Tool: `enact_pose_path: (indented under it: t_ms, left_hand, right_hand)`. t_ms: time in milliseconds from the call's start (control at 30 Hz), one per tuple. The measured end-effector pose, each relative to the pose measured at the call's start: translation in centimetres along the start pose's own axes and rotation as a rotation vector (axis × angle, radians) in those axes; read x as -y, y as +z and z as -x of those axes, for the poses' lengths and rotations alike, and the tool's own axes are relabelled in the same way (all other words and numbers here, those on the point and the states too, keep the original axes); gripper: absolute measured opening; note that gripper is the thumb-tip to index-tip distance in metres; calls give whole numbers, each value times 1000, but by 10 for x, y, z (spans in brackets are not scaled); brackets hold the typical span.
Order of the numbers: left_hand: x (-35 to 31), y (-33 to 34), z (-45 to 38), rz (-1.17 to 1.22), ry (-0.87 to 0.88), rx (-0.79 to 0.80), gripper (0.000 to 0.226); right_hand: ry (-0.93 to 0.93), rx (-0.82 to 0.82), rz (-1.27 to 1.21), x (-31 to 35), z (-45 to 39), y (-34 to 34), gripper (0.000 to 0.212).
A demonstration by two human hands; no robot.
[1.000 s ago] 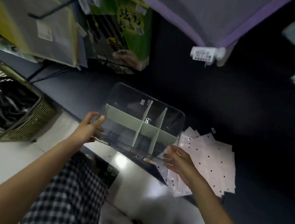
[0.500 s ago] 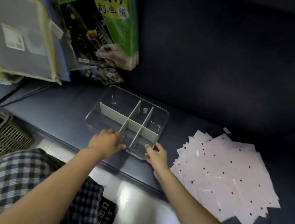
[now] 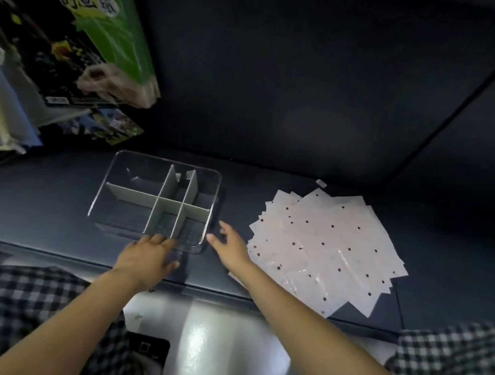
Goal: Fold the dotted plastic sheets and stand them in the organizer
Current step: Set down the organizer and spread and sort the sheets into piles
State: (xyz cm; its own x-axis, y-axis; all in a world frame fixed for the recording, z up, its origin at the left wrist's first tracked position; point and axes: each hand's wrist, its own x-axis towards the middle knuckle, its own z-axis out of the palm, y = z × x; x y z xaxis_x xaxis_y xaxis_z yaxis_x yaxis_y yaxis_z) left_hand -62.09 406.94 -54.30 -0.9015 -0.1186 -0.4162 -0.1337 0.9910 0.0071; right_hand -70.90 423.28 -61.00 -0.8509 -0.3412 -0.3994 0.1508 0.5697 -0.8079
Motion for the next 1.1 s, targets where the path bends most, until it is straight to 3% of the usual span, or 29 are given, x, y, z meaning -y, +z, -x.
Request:
enact_pose_path:
  t_ms: [100,200,400,633,700,767,833,900,967,1033,1100]
  left_hand:
    - [-14,7,0,-37,64,-75,51]
    - [-30,13,-11,-43,116,-101,54]
    - [-53,31,-38,-74,55,-11,65]
    - [-73,50,-43,-110,-71,-97,61]
    - [-79,49,-42,-1,-79,-214,55]
    - [-93,49,-40,123,1,-451,42]
    - [-115,50,-39,193,191,-565,36]
    - [-147,55,-40,235,380,-398,43]
    - [-176,69,-43,209,464,-182,55]
    - [-198,84,-47,110,489,-51,62]
    - [-206,96,-46,39,491,-25,67]
  right_hand:
    - [-109,-81,607,-38,20,-35,63]
    - [-1,47,908,-84,39,-58,66]
    - [8,39,1006,-149,64,-119,59]
    - [78,101,1068,-199,81,-243,58]
    - [171,85,1031,-203,82,-268,64]
    - [226,-40,971,-200,82,-278,64]
    - [103,-249,937,-188,77,-265,52]
    - [-91,-303,913,-171,71,-233,44]
    - [-197,-165,936,-161,65,-192,49]
    - [-190,-31,991,-161,61,-160,53]
    - [-145,30,1037,-170,58,-154,54]
